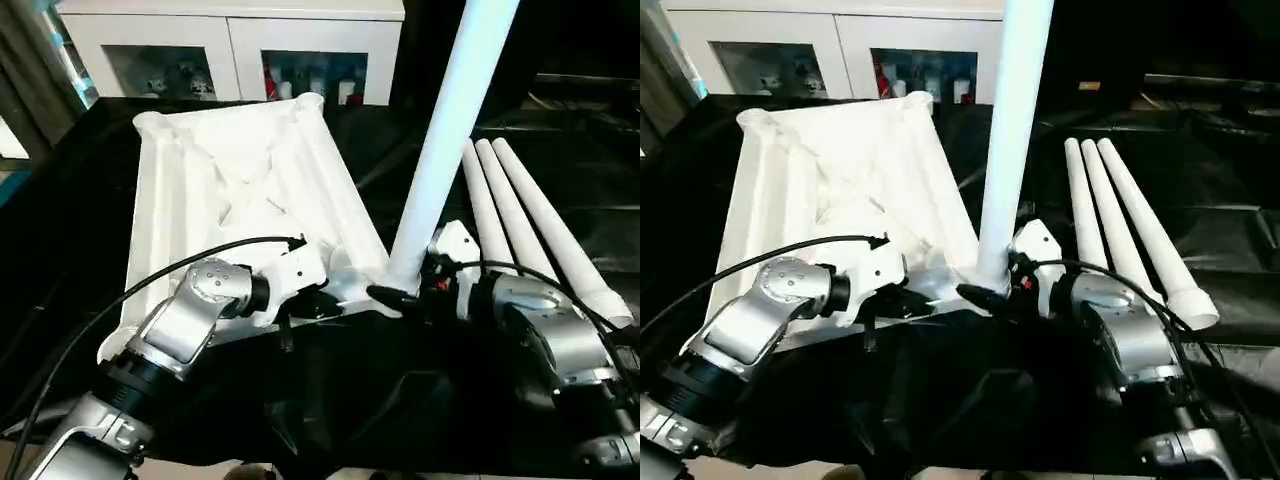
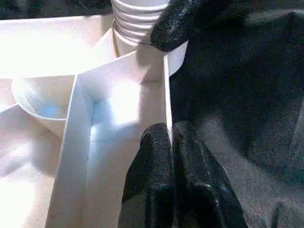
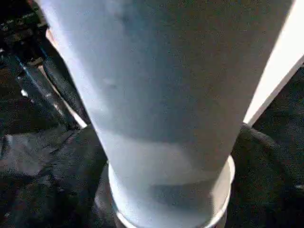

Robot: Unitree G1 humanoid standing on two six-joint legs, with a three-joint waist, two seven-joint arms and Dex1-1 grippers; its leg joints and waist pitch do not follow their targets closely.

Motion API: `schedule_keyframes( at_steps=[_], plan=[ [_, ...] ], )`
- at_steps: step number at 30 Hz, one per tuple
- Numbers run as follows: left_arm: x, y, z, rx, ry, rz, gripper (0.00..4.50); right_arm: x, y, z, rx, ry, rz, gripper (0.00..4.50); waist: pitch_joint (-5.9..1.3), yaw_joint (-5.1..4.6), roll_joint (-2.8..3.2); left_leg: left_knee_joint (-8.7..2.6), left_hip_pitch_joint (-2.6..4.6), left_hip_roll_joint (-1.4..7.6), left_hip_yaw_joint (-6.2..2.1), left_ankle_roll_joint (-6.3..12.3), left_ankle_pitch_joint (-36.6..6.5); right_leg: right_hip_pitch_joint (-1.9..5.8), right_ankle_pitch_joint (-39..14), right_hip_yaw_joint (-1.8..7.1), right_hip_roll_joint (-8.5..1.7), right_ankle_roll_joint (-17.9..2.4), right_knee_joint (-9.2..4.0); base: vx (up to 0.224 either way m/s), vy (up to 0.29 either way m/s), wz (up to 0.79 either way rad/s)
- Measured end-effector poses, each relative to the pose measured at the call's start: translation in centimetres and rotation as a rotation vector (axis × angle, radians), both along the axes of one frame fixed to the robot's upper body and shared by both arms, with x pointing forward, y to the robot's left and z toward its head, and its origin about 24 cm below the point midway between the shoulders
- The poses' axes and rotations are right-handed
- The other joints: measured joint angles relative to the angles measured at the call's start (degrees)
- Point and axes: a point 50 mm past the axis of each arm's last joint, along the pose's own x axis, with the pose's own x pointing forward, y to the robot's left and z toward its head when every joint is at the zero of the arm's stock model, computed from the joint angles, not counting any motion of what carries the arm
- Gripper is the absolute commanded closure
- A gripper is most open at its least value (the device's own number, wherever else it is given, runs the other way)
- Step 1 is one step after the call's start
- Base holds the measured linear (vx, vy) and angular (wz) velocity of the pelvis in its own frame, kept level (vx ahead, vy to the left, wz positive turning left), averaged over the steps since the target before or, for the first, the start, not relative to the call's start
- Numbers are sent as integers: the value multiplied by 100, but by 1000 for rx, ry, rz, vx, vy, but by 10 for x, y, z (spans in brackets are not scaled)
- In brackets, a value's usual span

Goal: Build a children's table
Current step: Rotate leg to tighten

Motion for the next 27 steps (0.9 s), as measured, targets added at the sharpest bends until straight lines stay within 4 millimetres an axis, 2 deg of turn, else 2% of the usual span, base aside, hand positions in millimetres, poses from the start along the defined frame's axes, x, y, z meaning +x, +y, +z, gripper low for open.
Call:
schedule_keyframes(
  at_steps=[6,7,14,17,20,24,27],
  plan=[
    [-1,1,-1,3,3,-7,450,-2,0,-2,3,10,12,136,-2,65,-3,26,-1,3,0,0,0,0,0,4,0,0,27,0,0,0],
    [-1,2,-1,4,3,-9,450,-3,0,-3,5,12,13,157,-3,68,-4,29,-1,4,0,0,0,0,0,3,0,0,30,0,0,0],
    [-2,3,-3,5,8,-9,450,-4,2,-6,19,19,2,172,-25,71,-9,36,-2,4,0,-1,0,1,1,5,0,1,32,0,0,0],
    [-1,4,-6,4,19,12,450,-5,5,-12,43,29,-45,173,-63,68,-19,35,0,5,0,-1,0,7,1,4,0,1,33,0,0,0],
    [5,1,-13,-17,44,100,450,4,11,-22,66,40,-179,173,-132,7,-27,36,36,7,4,-28,15,40,19,5,1,-9,30,0,0,0],
    [21,-13,-17,-16,32,248,450,30,28,-28,113,68,-445,173,-134,-126,-26,34,95,6,6,-103,43,90,49,11,1,-9,21,-49,2,-2],
    [28,-24,-20,-24,32,346,450,44,38,-30,126,97,-600,174,-137,-157,-26,29,115,6,0,-106,44,117,39,5,1,12,1,-21,1,-1]
  ],
)
